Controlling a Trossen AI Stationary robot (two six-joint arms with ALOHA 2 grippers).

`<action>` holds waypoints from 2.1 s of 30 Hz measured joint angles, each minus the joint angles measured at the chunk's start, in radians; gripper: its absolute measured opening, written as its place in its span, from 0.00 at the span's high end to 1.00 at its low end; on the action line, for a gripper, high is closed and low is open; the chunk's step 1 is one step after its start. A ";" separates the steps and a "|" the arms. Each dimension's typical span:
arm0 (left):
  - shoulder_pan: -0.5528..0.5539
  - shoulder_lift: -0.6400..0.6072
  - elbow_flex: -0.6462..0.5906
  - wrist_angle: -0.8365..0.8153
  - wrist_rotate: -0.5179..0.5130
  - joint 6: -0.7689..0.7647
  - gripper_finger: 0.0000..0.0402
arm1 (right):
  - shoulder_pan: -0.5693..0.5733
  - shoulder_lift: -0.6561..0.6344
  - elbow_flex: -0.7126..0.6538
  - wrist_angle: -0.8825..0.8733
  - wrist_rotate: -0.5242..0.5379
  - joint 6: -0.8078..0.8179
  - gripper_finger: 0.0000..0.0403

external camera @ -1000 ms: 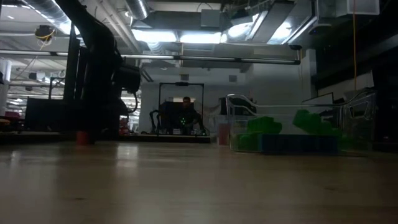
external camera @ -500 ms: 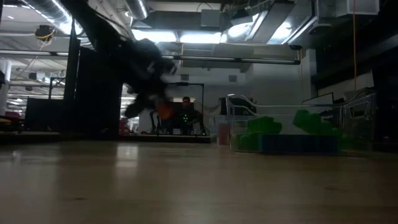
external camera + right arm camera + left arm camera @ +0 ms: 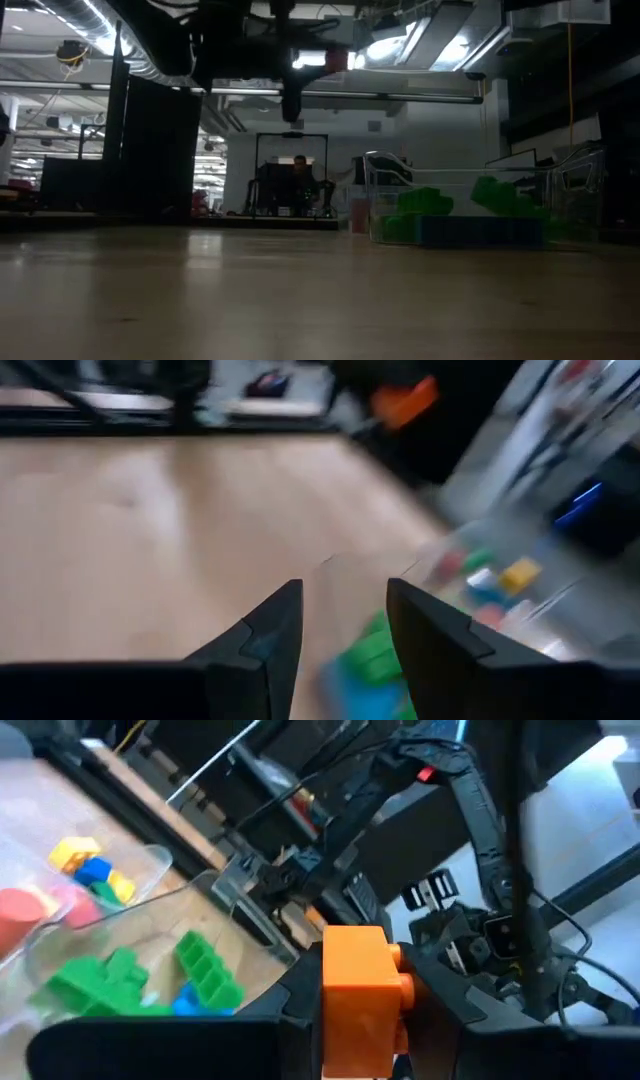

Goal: Sort blocks by size
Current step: Put the small orange 4 stud game piece into the right transparent bin

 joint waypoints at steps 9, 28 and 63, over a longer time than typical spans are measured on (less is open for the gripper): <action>-0.117 0.000 0.000 0.011 -0.031 -0.014 0.80 | -0.236 0.000 0.000 0.142 0.009 -0.467 0.63; -0.182 0.000 0.000 0.008 -0.009 -0.020 0.79 | -0.486 0.000 0.000 0.640 -0.579 -1.005 0.50; -0.248 0.000 0.001 0.054 -0.006 -0.037 0.79 | -0.490 0.107 0.000 0.989 -0.615 -1.367 0.35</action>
